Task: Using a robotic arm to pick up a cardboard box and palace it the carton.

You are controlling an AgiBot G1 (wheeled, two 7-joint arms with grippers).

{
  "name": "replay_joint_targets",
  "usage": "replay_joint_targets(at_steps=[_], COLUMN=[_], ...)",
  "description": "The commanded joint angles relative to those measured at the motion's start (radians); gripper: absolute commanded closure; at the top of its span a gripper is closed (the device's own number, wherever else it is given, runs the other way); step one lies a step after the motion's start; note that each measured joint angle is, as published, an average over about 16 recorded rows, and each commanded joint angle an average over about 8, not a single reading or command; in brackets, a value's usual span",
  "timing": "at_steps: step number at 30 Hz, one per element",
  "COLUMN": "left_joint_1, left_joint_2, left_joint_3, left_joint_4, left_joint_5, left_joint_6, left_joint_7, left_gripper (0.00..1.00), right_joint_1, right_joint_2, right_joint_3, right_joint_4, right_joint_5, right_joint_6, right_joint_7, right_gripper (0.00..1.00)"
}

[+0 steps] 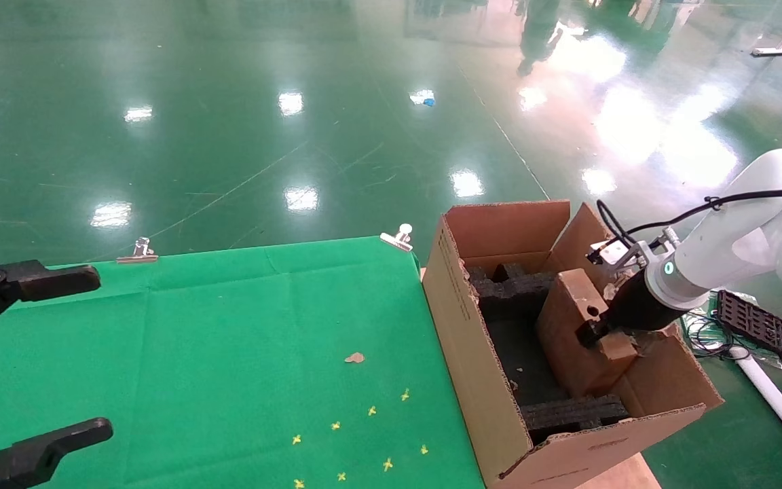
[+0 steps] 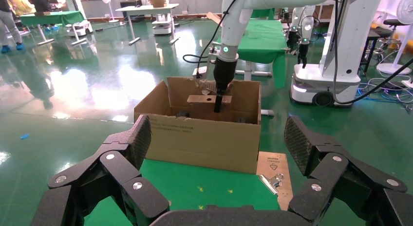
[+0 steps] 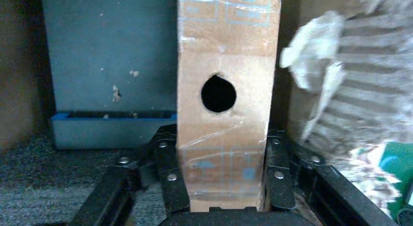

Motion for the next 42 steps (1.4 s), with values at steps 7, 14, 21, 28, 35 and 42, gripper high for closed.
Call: replay_joint_targets(at_steps=[7,14,21,28,35,42], left_joint_1=[0.0,0.0,0.0,0.0,0.0,-0.001], left_joint_2=[0.0,0.0,0.0,-0.001,-0.001,-0.001], left_joint_3=[0.0,0.001,0.001,0.002,0.002,0.002], left_joint_4=[0.0,0.0,0.0,0.0,0.0,0.001], left_joint_5=[0.0,-0.001,-0.001,-0.001,-0.001,-0.002], left_joint_6=[0.0,0.0,-0.001,-0.001,-0.001,-0.001], left_joint_7=[0.0,0.0,0.001,0.001,0.001,0.001], left_gripper=[0.0,0.0,0.0,0.0,0.0,0.0], right_joint_1=[0.011,0.077,0.224,0.262,0.21,0.113], right_joint_2=[-0.006,0.012,0.081,0.175,0.221,0.235], right_joint_3=[0.001,0.023,0.07,0.128,0.17,0.271], right_joint_4=[-0.013,0.013,0.107,0.26,0.388,0.482], right_joint_5=[0.0,0.03,0.088,0.167,0.213,0.289], right_joint_6=[0.005,-0.008,-0.041,-0.014,0.012,-0.028], right_joint_7=[-0.017,-0.076,-0.192,-0.294,-0.34,-0.388], right_gripper=[0.0,0.0,0.0,0.0,0.0,0.0])
